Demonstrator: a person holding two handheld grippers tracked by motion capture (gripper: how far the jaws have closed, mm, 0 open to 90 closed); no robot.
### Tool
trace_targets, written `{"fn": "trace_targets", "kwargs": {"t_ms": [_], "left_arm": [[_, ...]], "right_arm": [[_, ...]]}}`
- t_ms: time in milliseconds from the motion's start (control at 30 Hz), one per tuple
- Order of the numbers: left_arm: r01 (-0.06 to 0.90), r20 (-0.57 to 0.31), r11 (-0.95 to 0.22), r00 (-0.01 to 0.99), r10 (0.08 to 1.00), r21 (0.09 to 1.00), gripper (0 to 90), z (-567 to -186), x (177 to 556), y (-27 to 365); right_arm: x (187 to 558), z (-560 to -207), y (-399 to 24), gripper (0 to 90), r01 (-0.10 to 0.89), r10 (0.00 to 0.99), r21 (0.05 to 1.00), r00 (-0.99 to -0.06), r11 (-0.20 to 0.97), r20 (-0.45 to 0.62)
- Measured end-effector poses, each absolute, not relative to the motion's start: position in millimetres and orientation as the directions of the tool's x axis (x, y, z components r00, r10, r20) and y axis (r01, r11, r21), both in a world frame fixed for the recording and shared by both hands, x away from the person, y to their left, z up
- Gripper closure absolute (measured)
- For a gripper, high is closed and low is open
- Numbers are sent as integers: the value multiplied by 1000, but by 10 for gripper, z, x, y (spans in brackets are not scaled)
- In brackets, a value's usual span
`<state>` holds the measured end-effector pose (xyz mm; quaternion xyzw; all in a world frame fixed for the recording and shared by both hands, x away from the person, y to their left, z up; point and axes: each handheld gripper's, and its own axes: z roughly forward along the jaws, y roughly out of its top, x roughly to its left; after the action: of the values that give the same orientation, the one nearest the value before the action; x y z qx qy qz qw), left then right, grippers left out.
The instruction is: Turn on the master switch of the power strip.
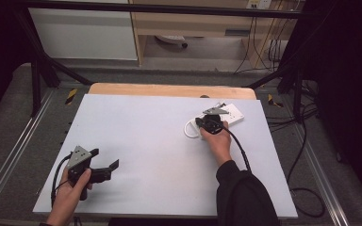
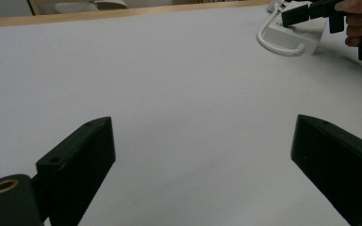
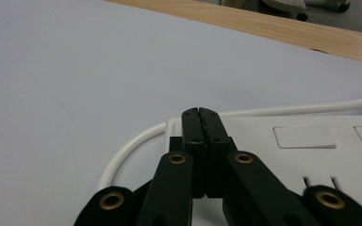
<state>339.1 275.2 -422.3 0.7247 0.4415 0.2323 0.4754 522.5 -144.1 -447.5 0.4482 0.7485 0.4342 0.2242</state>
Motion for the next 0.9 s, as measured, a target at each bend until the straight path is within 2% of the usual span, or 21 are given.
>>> {"fn": "trace_targets", "kwargs": {"t_ms": [900], "left_arm": [[423,-81,-163,502,861,891,70,-4227,3389,2750]], "right_arm": [[5215,-4482,-1443,900,475,864,853,-501,217,59]]}}
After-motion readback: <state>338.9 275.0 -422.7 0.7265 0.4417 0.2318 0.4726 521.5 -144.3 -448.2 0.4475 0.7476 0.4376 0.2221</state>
